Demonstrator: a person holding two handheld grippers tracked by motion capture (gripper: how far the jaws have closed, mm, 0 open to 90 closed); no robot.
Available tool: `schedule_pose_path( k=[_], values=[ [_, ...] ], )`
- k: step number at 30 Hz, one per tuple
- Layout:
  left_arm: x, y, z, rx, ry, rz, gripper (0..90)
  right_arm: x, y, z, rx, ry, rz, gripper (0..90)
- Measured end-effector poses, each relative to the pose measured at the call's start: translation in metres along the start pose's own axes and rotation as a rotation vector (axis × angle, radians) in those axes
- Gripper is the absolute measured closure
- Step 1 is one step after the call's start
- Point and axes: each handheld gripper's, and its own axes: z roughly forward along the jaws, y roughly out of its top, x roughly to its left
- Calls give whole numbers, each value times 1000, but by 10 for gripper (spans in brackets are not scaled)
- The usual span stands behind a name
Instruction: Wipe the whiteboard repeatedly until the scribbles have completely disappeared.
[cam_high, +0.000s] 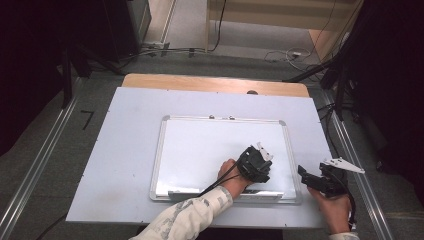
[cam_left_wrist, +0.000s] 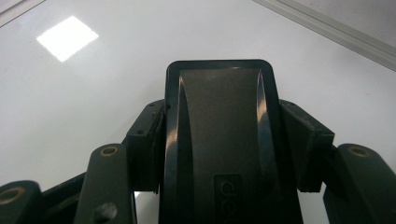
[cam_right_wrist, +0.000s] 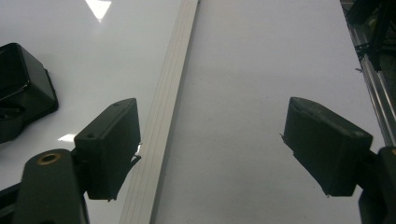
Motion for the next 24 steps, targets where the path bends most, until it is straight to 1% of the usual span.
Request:
schedule_pose_path(
  k=[2,3,5,9,17,21,24],
  values=[
    [1,-1,-2,2,-1,5,405,-1,0,-1,1,-3,2,174],
    [3,-4,-2,-7,-3,7,407,-1,-1,-1,1,-3,3,174],
    [6,-7,-5,-8,-1,5,408,-1,-1,-1,1,-5,3,174],
    [19,-15,-14,-1,7,-1,408,0,-1,-1,3,-10,1,174],
    [48,-40,-37,2,11,-7,408,1,-1,0,9,-17,-1,174],
    [56,-49,-45,-4,8,-9,408,2,-1,0,8,-18,0,173],
    [60,-53,-50,0,0,3,408,1,-1,0,9,-19,-3,174]
  ],
)
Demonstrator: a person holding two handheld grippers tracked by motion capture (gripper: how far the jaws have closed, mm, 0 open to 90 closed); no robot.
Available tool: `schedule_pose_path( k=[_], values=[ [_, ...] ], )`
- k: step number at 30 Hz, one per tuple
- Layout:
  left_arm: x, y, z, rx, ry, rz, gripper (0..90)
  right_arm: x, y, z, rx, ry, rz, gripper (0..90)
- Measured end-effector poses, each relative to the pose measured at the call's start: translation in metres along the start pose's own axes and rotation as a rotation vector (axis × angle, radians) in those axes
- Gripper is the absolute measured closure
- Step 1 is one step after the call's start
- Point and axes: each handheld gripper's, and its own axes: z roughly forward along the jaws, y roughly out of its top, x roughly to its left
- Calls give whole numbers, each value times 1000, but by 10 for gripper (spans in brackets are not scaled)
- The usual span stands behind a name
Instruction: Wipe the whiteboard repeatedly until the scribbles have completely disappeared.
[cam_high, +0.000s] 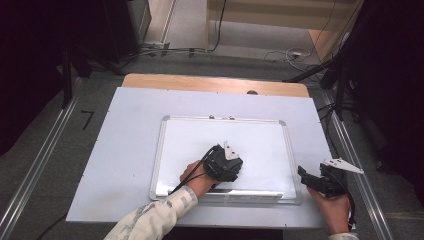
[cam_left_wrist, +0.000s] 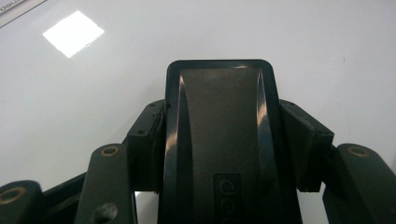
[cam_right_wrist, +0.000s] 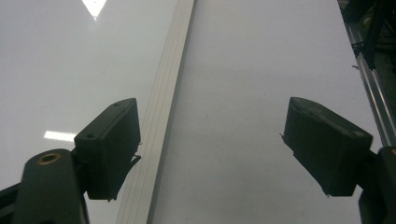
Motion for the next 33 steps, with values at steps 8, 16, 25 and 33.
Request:
schedule_pose_path(
  k=[8,16,25,33],
  values=[
    [4,-6,-3,-25,-21,8,403,-1,0,0,-1,3,1,174],
    [6,-7,-5,-13,-30,-1,400,-1,0,1,0,6,7,174],
    [17,-14,-13,-11,-42,-19,403,-2,0,1,-1,7,4,174],
    [22,-17,-19,9,-30,-30,401,-1,0,1,3,6,4,174]
  ],
)
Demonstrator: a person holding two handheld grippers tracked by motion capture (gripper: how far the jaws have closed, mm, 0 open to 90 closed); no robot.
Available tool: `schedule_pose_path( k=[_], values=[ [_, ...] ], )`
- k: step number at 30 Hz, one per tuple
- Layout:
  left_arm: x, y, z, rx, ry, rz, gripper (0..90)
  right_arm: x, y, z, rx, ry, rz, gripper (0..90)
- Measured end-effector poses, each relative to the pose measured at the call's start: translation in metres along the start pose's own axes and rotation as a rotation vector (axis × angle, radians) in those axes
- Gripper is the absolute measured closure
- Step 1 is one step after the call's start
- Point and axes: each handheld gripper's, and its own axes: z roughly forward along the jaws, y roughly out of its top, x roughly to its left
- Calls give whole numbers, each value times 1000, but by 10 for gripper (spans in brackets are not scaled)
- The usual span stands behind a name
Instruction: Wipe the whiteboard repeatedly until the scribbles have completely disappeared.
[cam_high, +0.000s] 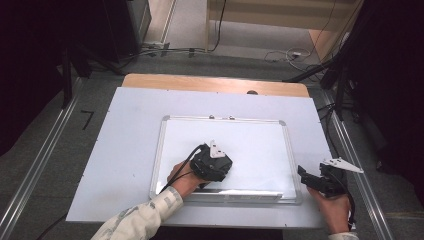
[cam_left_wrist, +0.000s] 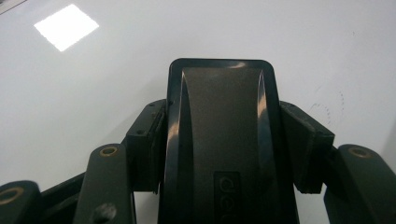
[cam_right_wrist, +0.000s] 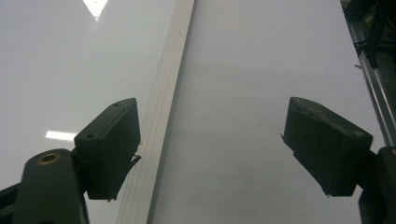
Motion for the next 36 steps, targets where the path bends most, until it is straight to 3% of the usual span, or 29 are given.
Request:
schedule_pose_path(
  k=[5,12,24,29,36],
  values=[
    [0,0,0,0,-1,-7,403,-1,0,0,1,0,1,173],
    [-5,3,4,-1,-13,32,408,0,0,1,1,2,-2,174],
    [-41,19,20,17,-104,154,409,1,1,1,0,5,-3,174],
    [-48,23,24,13,-142,182,408,1,1,1,1,6,-3,174],
    [-58,31,33,7,-138,181,408,1,1,1,2,6,-4,174]
  ],
)
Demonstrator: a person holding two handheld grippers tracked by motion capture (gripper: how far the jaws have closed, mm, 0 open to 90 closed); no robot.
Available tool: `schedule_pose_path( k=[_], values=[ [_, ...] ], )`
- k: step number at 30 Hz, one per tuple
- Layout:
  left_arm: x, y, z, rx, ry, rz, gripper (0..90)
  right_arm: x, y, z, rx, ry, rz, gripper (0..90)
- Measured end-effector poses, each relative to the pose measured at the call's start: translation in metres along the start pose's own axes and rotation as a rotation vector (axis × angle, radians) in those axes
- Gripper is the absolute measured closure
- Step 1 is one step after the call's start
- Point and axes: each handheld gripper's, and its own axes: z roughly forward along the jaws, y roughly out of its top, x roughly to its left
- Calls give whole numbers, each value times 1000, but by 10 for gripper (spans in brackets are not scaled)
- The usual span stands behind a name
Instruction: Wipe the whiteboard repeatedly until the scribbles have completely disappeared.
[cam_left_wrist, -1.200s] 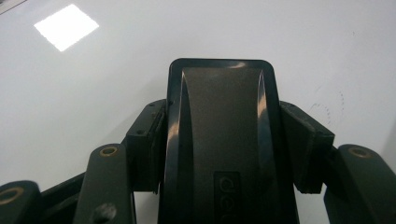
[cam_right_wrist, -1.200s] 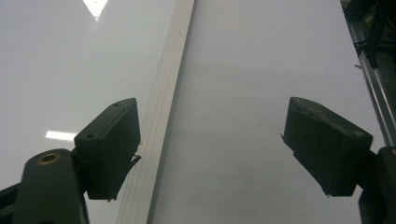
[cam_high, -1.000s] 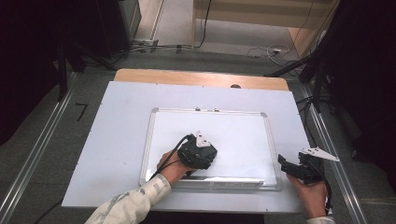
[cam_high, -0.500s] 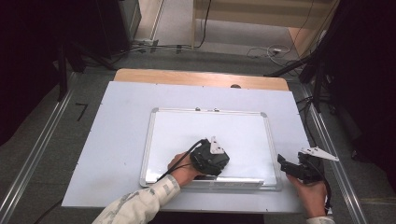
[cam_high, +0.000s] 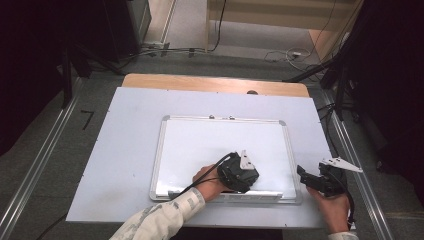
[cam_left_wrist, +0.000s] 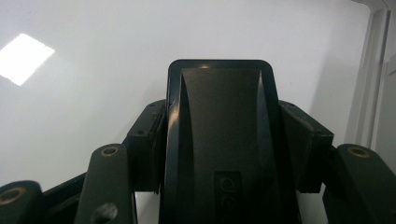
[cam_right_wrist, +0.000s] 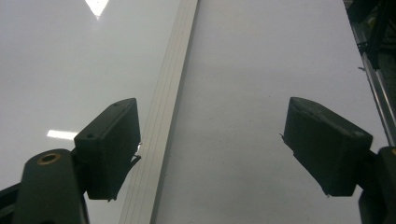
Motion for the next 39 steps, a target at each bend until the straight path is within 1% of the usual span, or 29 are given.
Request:
schedule_pose_path(
  k=[1,5,7,9,11,13,17,18,19,24,26,29,34,35,39],
  values=[
    [0,1,1,3,1,6,409,0,0,0,0,0,0,174],
    [-2,5,5,2,11,4,409,0,0,0,0,1,0,174],
    [-3,6,7,-2,17,-4,409,0,0,0,-3,1,-2,173],
    [-1,8,8,6,27,-1,409,0,0,0,-3,0,-2,174],
    [0,10,9,4,37,-15,409,0,0,0,-4,0,1,174],
    [3,10,9,7,47,-19,409,0,0,-1,-5,2,1,174],
    [9,9,8,10,68,-47,409,-2,-1,-1,-4,-2,1,174],
    [11,8,6,17,71,-44,410,-2,-1,-1,-4,-1,4,174],
    [12,7,6,6,78,-58,409,-2,-1,-1,-5,0,2,174],
    [22,-4,-4,3,100,-85,409,-2,-1,-2,-4,-2,7,174],
    [27,-9,-9,9,106,-88,409,-2,-1,-2,-4,-3,6,174],
    [34,-18,-17,4,118,-108,409,-1,-1,-1,-1,-4,5,174],
    [47,-31,-30,8,139,-123,408,-1,-1,-1,0,-5,0,173],
    [49,-34,-32,4,144,-131,409,-1,-1,-1,0,-5,1,173],
    [55,-43,-40,6,158,-143,408,-1,-1,-1,1,-6,1,174]
  ],
)
